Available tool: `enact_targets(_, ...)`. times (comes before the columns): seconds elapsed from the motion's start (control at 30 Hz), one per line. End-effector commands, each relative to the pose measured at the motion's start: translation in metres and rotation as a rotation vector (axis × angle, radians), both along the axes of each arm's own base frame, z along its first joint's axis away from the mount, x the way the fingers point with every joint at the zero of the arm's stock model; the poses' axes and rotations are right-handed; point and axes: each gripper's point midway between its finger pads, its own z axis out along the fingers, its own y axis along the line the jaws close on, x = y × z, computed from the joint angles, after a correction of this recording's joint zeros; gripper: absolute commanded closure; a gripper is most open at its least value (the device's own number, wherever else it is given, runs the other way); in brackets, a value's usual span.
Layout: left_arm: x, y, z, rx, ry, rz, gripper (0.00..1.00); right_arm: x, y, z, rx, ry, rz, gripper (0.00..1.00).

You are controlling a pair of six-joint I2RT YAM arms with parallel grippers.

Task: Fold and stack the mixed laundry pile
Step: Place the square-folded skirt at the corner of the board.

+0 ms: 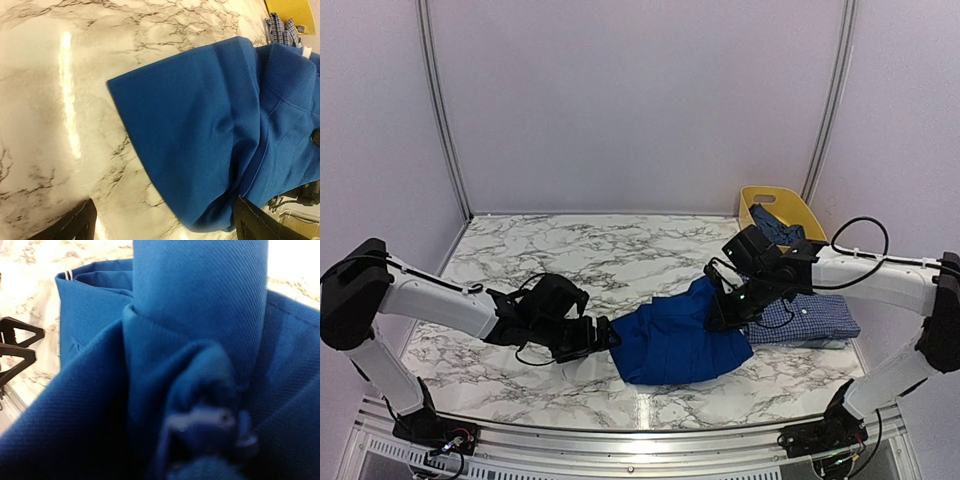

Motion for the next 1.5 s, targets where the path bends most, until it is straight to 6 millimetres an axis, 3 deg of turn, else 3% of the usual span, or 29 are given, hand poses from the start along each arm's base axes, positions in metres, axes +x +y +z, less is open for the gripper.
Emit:
enact_targets(0.0,0.004,-0.035,0.004,-0.129,0.037,0.006,0.01,0.006,-0.003,-0.007,-0.035,-0.018,-0.001,1.0)
enact_targets(0.17,-0.008,-0.07,-0.015,-0.16,0.105,-0.059,0.01,0.018,-0.005,-0.005,-0.062,-0.037,-0.022,1.0)
enact_targets(0.23,-0.008,-0.082,-0.013,-0.183,0.094,-0.077,0.05,0.023,-0.008,-0.003,-0.08,-0.052,-0.034,1.0)
enact_targets(0.33,-0.003,-0.107,0.005,-0.26,0.04,-0.129,0.18,0.028,-0.014,0.004,-0.097,-0.073,-0.054,1.0)
enact_targets(0.5,0.003,-0.16,0.023,-0.332,-0.021,-0.239,0.47,0.036,-0.025,0.028,-0.101,-0.13,-0.103,1.0)
enact_targets(0.6,0.007,-0.193,0.041,-0.405,-0.068,-0.309,0.7,0.042,-0.038,0.052,-0.113,-0.19,-0.154,1.0)
enact_targets(0.7,0.008,-0.221,0.075,-0.477,-0.161,-0.383,0.86,0.047,-0.052,0.083,-0.116,-0.251,-0.213,1.0)
enact_targets(0.83,0.013,-0.246,0.108,-0.547,-0.239,-0.431,0.99,0.047,-0.074,0.126,-0.12,-0.325,-0.298,1.0)
enact_targets(0.97,0.016,-0.278,0.129,-0.626,-0.259,-0.472,1.0,0.042,-0.103,0.149,-0.168,-0.365,-0.392,1.0)
enact_targets(1.13,0.022,-0.315,0.124,-0.694,-0.221,-0.474,1.0,0.034,-0.141,0.147,-0.269,-0.371,-0.495,1.0)
enact_targets(1.23,0.026,-0.33,0.105,-0.708,-0.185,-0.471,1.0,0.035,-0.159,0.136,-0.312,-0.378,-0.54,1.0)
enact_targets(1.37,0.032,-0.337,0.089,-0.709,-0.16,-0.45,1.0,0.036,-0.165,0.108,-0.346,-0.353,-0.543,1.0)
enact_targets(1.47,0.035,-0.334,0.09,-0.702,-0.17,-0.447,1.0,0.037,-0.162,0.098,-0.325,-0.342,-0.541,1.0)
